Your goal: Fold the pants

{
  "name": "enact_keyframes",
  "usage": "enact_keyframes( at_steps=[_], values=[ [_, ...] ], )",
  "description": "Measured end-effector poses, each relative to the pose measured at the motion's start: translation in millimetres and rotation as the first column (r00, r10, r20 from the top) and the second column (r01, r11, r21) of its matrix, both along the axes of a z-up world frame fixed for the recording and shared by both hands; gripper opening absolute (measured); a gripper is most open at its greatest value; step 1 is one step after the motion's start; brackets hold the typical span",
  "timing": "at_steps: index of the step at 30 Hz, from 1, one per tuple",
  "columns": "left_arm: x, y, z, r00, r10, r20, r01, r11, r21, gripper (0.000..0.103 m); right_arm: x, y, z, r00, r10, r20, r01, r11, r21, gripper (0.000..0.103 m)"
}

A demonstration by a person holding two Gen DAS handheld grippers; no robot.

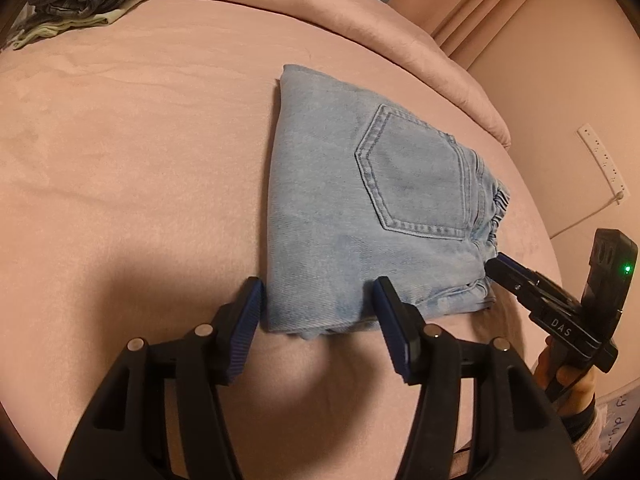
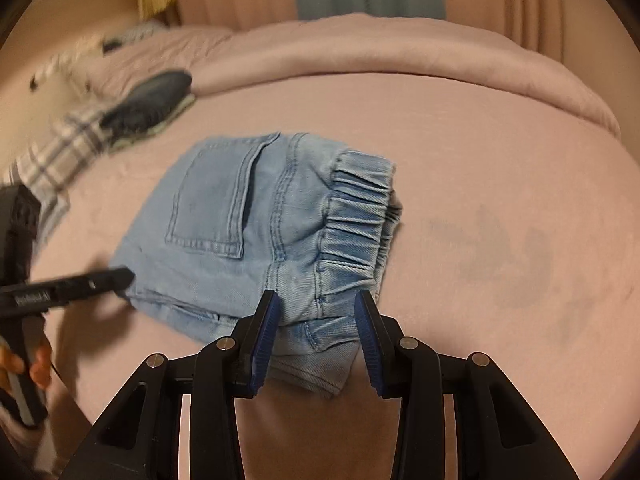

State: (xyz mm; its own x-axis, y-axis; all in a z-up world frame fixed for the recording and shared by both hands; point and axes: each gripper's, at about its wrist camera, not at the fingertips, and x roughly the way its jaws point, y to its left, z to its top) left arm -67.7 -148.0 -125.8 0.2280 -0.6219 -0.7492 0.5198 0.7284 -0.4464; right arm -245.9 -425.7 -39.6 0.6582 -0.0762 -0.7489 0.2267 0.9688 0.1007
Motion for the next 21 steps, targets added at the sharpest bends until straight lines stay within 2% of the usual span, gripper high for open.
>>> enact_keyframes(
  at_steps=[3,8,10,12,13,18,21],
  values=[
    [0,1,7,1.0,0.015,-0.003,-0.015,1.0,0.011,0.058,-2,-6,-5,0.999,-0.034,0.036,0.032,0.998,0.054,0.04],
    [2,-10,30,0.998,0.014,0.065,-0.016,0.999,0.031,0.057,-6,-12,-12,0.996,-0.055,0.074,0.047,0.992,0.113,0.043],
    [7,-23,38,0.995,0.005,0.103,-0.009,0.999,0.035,0.057,-15,-12,-14,0.995,-0.067,0.07,0.058,0.989,0.134,0.05],
    [15,-35,40,0.991,-0.004,0.132,-0.002,0.999,0.047,0.057,-22,-17,-23,0.996,-0.08,0.045,0.069,0.976,0.206,0.051],
    [21,-44,42,0.99,-0.012,0.137,0.005,0.999,0.048,0.057,-25,-22,-25,0.994,-0.092,0.066,0.074,0.967,0.245,0.051],
    [55,-79,41,0.985,-0.019,0.173,0.003,0.996,0.092,0.057,-27,-16,-24,0.995,-0.076,0.065,0.06,0.972,0.226,0.051],
    [83,-95,18,0.997,-0.031,0.073,0.022,0.991,0.131,0.057,-29,-20,-27,0.994,-0.075,0.074,0.055,0.966,0.252,0.051]
  ],
)
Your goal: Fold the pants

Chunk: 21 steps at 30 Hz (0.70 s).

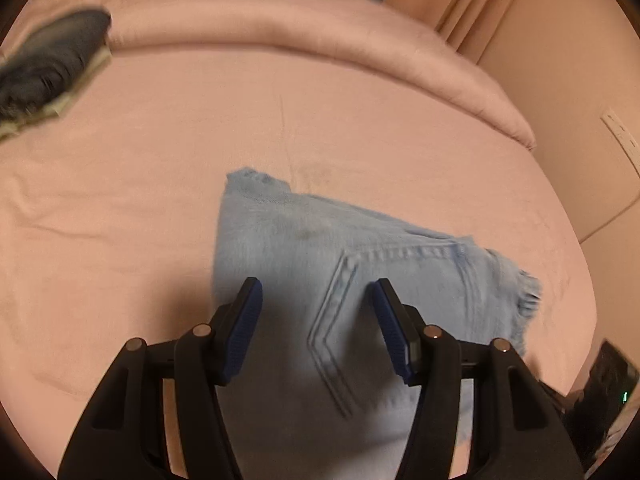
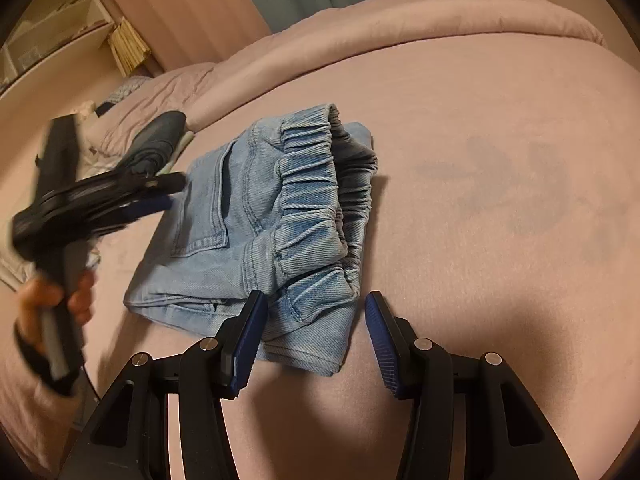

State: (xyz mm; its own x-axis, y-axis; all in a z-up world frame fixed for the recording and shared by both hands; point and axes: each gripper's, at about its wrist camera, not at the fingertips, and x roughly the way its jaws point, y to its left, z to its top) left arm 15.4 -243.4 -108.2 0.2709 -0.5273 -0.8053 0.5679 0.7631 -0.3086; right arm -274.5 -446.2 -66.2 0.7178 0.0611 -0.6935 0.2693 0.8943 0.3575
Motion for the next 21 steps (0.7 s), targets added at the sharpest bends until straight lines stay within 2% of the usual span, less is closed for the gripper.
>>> enact_keyframes(
  at_steps=[1,4,7,9,11,15,16,18,21],
  values=[
    [5,-4,-7,1.0,-0.01,-0.027,0.011,1.0,0.021,0.058,-3,-2,0,1.0,0.002,0.002,-0.002,1.0,0.001,0.051],
    [7,-10,-8,0.998,-0.054,-0.022,0.054,0.998,0.027,0.069,-3,-2,-1,1.0,0.004,0.001,-0.004,1.0,0.001,0.051],
    [6,-11,-6,0.996,-0.085,-0.012,0.086,0.995,0.048,0.069,-4,-4,-1,1.0,0.004,0.003,-0.004,1.0,0.021,0.052],
    [8,-3,1,0.996,-0.089,-0.017,0.089,0.996,0.018,0.068,-3,-7,0,1.0,0.003,0.001,-0.003,0.999,0.05,0.052],
    [10,11,7,0.997,-0.067,-0.024,0.067,0.998,-0.015,0.068,-4,-15,3,1.0,0.0,0.004,0.0,0.993,0.118,0.053],
    [14,44,12,0.996,-0.028,-0.079,0.02,0.995,-0.098,0.07,-13,-37,2,0.999,-0.018,0.051,0.001,0.947,0.323,0.07],
    [15,52,11,0.995,-0.016,-0.094,0.006,0.994,-0.108,0.07,-14,-41,0,0.998,-0.024,0.058,0.002,0.936,0.353,0.07],
    [14,65,6,0.992,0.002,-0.128,-0.018,0.992,-0.129,0.07,-14,-47,-4,0.998,-0.04,0.057,0.015,0.919,0.393,0.07],
    [18,76,-8,0.978,0.013,-0.207,-0.045,0.987,-0.151,0.07,-4,-50,-7,0.998,-0.049,0.03,0.034,0.917,0.398,0.07]
  ],
)
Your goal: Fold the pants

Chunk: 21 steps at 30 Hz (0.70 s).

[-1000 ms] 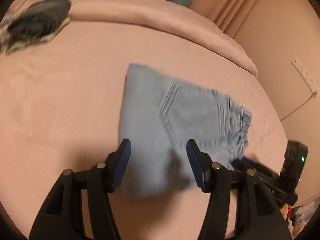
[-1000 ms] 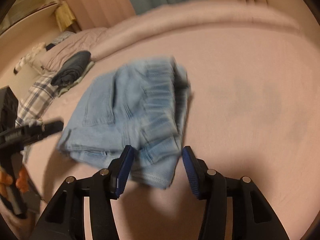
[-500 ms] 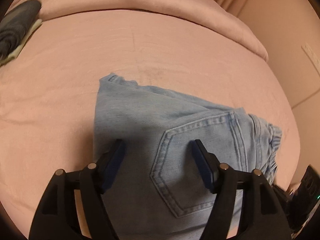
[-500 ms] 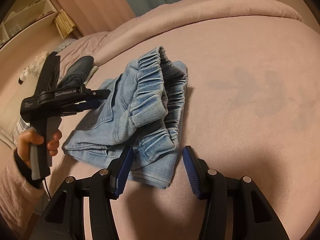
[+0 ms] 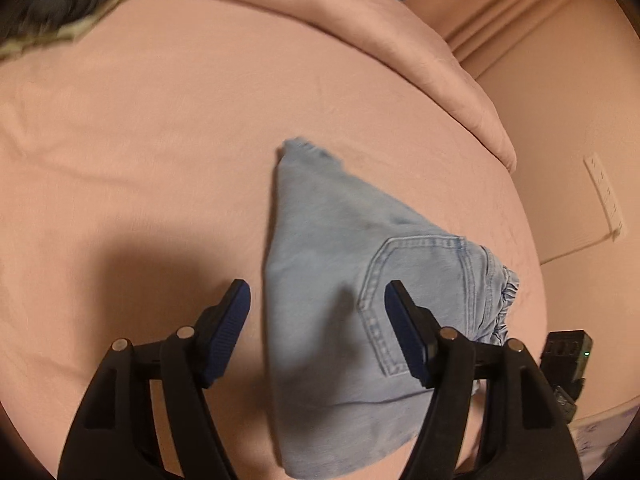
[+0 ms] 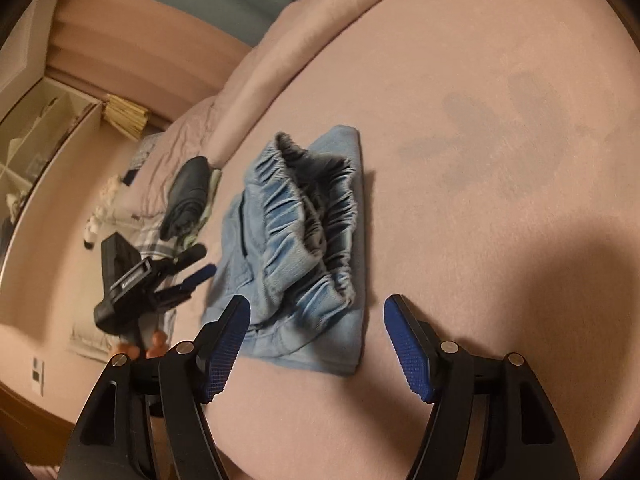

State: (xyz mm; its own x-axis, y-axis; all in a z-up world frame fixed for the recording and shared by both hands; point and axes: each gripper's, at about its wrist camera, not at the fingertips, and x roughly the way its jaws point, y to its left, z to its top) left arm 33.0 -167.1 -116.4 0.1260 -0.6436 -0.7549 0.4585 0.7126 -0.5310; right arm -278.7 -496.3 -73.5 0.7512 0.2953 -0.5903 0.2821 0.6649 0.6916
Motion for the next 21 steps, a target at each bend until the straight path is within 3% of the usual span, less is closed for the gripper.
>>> enact_keyframes(
  at_steps=[4,12,16,21],
  values=[
    [4,-2,-15,0.995,-0.039,-0.089,0.035,0.998,-0.053,0.07,24,-2,0,0.999,0.01,-0.033,-0.01,1.0,0.003,0.07],
    [11,-10,-21,0.988,-0.07,-0.139,0.053,0.992,-0.118,0.077,53,-10,-4,0.997,0.062,-0.054,-0.06,0.997,0.039,0.07],
    [9,-12,-17,0.991,-0.081,-0.108,0.07,0.992,-0.11,0.08,66,-11,-6,0.996,0.08,-0.04,-0.079,0.996,0.042,0.072],
    [-3,-32,-10,0.991,-0.135,0.012,0.135,0.991,-0.016,0.08,69,-4,-4,0.996,0.084,-0.033,-0.084,0.996,-0.018,0.073]
  ],
)
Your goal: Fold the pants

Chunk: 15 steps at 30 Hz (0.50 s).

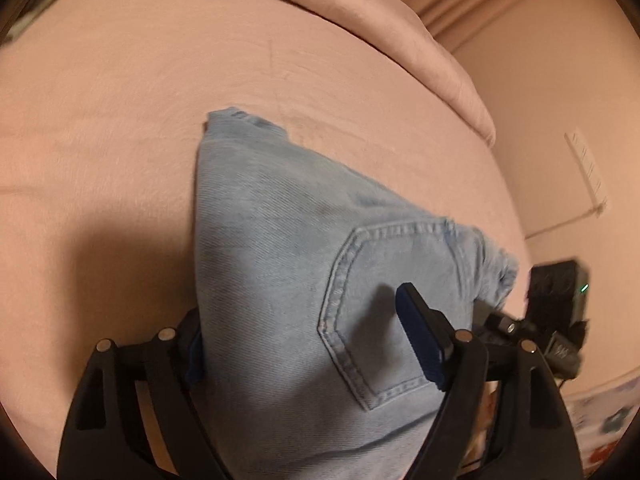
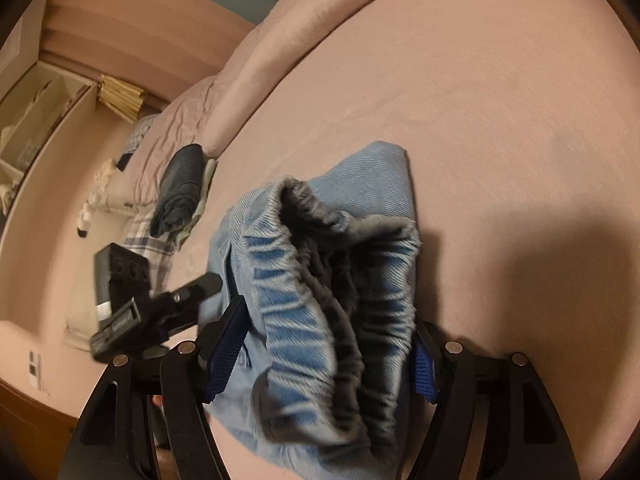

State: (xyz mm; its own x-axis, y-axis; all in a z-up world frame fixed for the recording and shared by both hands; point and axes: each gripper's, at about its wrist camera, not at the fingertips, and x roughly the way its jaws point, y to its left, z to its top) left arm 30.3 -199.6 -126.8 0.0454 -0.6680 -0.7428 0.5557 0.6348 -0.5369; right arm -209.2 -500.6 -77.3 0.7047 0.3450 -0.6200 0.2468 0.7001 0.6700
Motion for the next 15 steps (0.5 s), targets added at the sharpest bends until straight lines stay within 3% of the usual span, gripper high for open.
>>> enact_keyframes(
  at_steps=[3,8,13,15],
  values=[
    [-6,0,2,1.0,-0.004,0.028,0.004,1.0,0.013,0.076,-4,5,2,1.0,-0.005,0.009,0.005,0.999,-0.049,0.069],
    [-13,12,7,0.999,0.019,0.046,-0.02,1.0,0.019,0.051,-11,11,5,0.999,-0.033,0.017,0.035,0.992,-0.123,0.062],
    [-27,9,15,0.988,0.032,0.15,-0.041,0.997,0.058,0.032,-10,24,18,0.998,-0.058,0.015,0.06,0.969,-0.239,0.055],
    [-33,9,19,0.98,0.03,0.198,-0.046,0.996,0.073,0.028,-12,29,25,0.998,-0.059,0.029,0.064,0.957,-0.281,0.053]
  ],
)
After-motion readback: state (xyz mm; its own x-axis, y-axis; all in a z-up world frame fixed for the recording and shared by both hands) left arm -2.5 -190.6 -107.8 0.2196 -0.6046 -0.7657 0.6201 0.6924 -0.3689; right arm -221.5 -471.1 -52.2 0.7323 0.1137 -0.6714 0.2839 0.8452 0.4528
